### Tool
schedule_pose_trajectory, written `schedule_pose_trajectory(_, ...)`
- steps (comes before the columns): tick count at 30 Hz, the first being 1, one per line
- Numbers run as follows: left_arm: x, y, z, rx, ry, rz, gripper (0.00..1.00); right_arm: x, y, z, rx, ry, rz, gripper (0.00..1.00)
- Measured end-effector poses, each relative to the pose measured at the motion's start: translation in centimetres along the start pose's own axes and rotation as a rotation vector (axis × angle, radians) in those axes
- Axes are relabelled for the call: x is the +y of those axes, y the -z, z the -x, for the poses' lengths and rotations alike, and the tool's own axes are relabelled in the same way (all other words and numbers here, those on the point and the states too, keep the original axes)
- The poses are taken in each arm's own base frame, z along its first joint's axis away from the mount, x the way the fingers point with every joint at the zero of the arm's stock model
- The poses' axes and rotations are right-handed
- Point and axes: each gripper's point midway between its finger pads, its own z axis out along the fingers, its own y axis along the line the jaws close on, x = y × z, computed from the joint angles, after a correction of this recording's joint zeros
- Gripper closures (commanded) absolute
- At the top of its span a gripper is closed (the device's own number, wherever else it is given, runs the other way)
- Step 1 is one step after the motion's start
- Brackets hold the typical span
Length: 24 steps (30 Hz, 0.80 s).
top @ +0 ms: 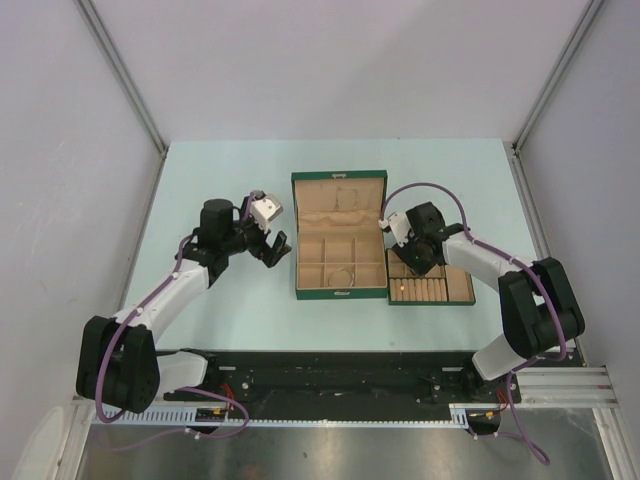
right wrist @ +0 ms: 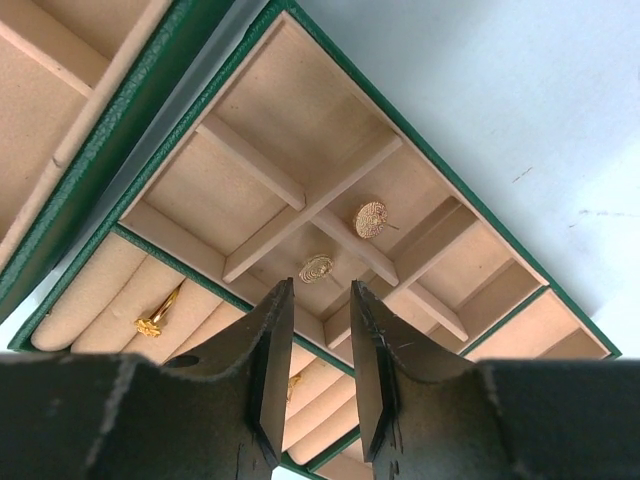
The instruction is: Organize the mixed jewelry
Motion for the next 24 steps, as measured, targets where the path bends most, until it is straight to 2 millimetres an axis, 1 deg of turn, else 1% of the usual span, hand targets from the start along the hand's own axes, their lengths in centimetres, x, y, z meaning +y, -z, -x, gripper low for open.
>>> schedule_pose_trajectory(15,0.0,0.0,0.0,0.000,0.000,0.000,0.00,-0.2,0.1,0.2,-0.008,-0.003,-0.009,0.62)
schedule_pose_trajectory(24,0.0,0.0,0.0,0.000,0.000,0.000,0.00,-1.0,1.4,1.0,-0.058,-0.027,-0.039,0.61)
